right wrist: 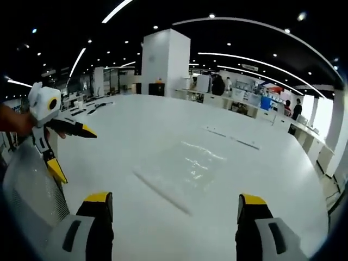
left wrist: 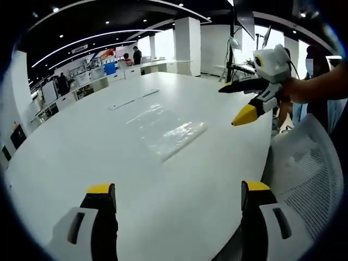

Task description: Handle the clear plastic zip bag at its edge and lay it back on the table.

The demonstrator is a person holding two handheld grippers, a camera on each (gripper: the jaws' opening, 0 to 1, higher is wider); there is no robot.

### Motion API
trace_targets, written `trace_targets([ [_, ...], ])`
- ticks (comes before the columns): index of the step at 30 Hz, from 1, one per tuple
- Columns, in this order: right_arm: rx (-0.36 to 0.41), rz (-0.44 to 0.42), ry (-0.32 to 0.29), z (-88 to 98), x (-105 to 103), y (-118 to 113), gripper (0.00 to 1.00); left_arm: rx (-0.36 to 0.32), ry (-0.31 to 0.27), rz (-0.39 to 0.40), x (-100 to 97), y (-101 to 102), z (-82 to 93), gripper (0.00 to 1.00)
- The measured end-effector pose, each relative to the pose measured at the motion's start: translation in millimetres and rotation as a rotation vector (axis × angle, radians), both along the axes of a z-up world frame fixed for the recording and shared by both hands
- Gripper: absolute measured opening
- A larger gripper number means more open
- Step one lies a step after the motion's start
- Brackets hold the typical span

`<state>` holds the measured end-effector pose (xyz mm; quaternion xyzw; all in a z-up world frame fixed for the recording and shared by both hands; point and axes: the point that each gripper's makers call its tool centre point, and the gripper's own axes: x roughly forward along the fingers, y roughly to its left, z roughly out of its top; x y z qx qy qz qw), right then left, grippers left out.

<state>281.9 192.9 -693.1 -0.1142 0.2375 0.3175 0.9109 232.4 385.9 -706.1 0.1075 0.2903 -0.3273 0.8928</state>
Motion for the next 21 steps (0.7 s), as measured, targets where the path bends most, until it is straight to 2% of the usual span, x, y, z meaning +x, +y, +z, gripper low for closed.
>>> trace_targets([
  [5, 0.027, -0.025, -0.019, 8.1, -8.1, 1.0, 0.96, -0.015, -0.014, 0.028, -7.4, 6.6, 3.6, 0.97],
  [7, 0.037, -0.034, -0.032, 12.4, -10.1, 1.3, 0.95, -0.049, -0.043, 0.021, -9.7, 3.2, 10.7, 0.98],
  [9, 0.043, -0.037, -0.055, 19.4, -15.2, 3.7, 0.95, -0.063, -0.043, 0.022, -12.3, 3.6, 12.1, 0.99],
  [14, 0.041, -0.039, -0.073, 24.7, -24.1, 6.4, 0.95, -0.078, -0.069, 0.020, -15.6, 0.2, 21.1, 0.98],
  [17, 0.030, -0.033, -0.080, 27.7, -31.5, 8.7, 0.95, -0.063, -0.082, 0.012, -18.4, -1.8, 22.8, 0.97],
  [21, 0.028, -0.034, -0.080, 25.8, -36.3, 8.4, 0.94, -0.025, -0.089, -0.024, -19.8, -3.7, 15.4, 0.97],
])
